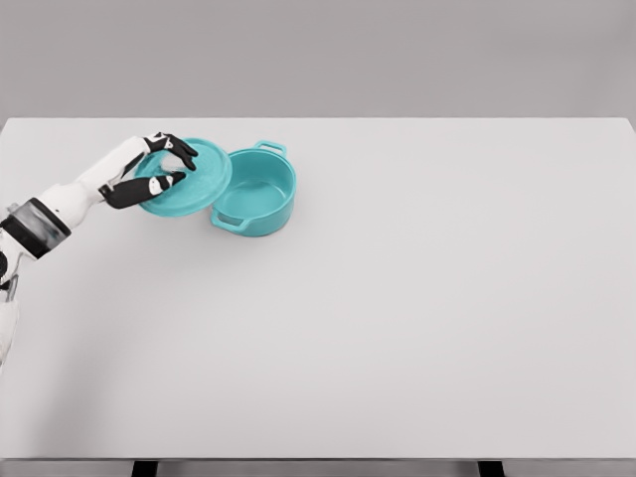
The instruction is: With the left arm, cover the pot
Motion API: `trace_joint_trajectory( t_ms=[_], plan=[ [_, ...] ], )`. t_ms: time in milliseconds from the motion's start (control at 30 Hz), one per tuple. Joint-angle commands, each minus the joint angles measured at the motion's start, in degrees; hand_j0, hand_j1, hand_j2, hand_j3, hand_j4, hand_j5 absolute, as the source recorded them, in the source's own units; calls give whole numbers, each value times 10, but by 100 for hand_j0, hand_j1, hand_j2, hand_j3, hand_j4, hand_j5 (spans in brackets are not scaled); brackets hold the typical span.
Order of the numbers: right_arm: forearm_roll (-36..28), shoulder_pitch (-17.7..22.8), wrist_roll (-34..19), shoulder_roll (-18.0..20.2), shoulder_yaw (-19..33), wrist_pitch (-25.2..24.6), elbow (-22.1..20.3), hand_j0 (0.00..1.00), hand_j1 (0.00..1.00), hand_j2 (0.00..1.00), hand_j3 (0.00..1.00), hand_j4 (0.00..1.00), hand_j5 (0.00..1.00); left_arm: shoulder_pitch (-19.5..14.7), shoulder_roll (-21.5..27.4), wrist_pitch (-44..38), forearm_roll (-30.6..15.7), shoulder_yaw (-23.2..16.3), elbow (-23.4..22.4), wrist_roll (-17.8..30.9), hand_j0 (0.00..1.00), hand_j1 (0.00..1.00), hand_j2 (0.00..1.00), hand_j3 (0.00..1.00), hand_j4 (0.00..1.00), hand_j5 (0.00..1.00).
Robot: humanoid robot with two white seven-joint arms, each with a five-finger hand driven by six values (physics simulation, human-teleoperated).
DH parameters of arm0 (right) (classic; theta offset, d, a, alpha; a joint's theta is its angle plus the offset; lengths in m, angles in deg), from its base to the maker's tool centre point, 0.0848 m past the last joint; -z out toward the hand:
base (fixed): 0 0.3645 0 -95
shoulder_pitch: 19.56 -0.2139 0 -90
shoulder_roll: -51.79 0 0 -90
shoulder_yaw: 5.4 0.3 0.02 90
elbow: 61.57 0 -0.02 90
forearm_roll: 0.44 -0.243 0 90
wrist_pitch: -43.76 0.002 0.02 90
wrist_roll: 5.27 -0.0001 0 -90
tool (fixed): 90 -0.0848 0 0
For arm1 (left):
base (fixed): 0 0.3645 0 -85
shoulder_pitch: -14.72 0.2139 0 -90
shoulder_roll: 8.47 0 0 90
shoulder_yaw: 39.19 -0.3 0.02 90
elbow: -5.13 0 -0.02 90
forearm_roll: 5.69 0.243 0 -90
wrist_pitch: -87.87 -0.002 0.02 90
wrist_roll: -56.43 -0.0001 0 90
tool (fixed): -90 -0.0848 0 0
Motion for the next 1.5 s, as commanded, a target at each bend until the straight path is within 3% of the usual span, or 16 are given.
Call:
trace_joint_trajectory(
  t_ms=[0, 467, 1467],
  plan=[
    [0, 0, 0, 0, 0, 0, 0, 100, 100, 100, 100, 100, 100, 0, -17, -1, 15, -1, -3, 0, 42, 42, 42, 42, 42, 42],
    [0, -1, 0, 0, 0, 0, 0, 100, 100, 100, 100, 100, 100, -23, -78, -3, 84, -1, -16, 0, 41, 41, 41, 41, 41, 41],
    [0, 0, 0, 0, 0, 0, 0, 100, 100, 100, 100, 100, 100, -58, -118, -3, 96, -45, -68, 0, 42, 42, 42, 42, 42, 42]
  ],
)
